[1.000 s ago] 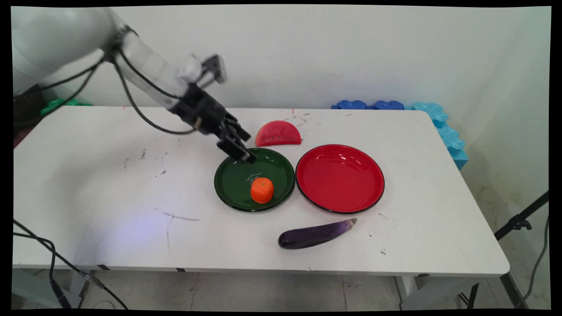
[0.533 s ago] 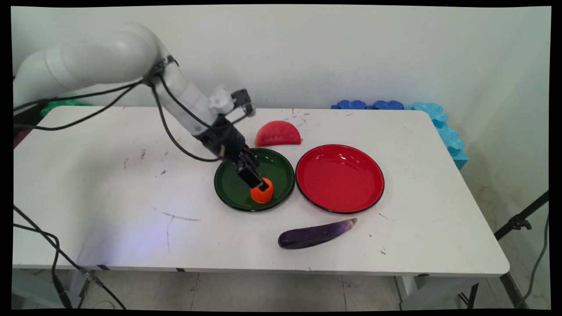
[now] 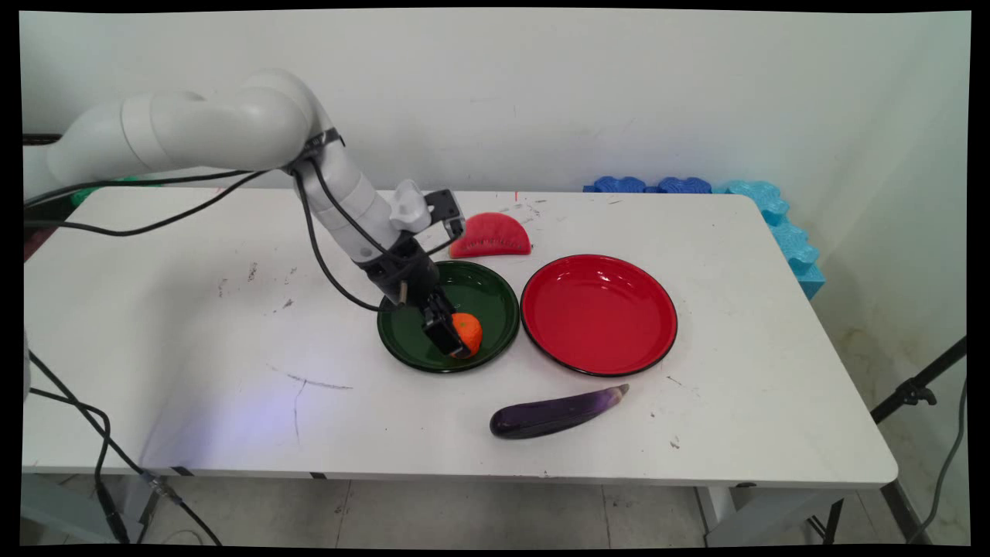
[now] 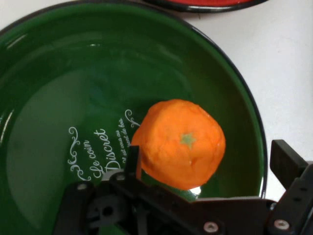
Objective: Pick up the mandarin from the green plate, then place the picked object on the table
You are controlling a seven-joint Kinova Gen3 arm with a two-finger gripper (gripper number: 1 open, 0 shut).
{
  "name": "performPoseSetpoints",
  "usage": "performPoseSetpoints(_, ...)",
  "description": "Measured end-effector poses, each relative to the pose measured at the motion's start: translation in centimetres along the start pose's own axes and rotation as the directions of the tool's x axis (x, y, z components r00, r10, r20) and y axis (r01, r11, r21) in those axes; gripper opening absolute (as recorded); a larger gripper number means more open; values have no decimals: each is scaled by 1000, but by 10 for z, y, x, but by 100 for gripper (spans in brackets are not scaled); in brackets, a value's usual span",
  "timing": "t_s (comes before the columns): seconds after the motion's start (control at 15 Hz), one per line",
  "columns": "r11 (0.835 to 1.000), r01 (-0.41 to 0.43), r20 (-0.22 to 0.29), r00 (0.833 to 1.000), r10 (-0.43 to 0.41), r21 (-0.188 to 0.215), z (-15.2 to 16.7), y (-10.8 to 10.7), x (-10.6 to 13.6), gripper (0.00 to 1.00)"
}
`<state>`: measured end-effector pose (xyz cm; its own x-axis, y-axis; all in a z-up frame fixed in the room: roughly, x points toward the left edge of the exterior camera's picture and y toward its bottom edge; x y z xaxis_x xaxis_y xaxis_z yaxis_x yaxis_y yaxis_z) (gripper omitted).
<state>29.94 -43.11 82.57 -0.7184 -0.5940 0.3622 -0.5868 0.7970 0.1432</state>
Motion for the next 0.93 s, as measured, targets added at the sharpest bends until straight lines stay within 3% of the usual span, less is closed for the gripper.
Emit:
performPoseSetpoints(0.27, 1000, -17, 14, 1000, 16, 25, 11, -1, 4, 100)
performPoseSetpoints(0.33, 999, -21, 15, 1000, 20, 31, 13, -1, 5, 0)
performPoseSetpoints(0.93, 997, -69, 1, 998, 69, 39, 4, -1, 16, 0)
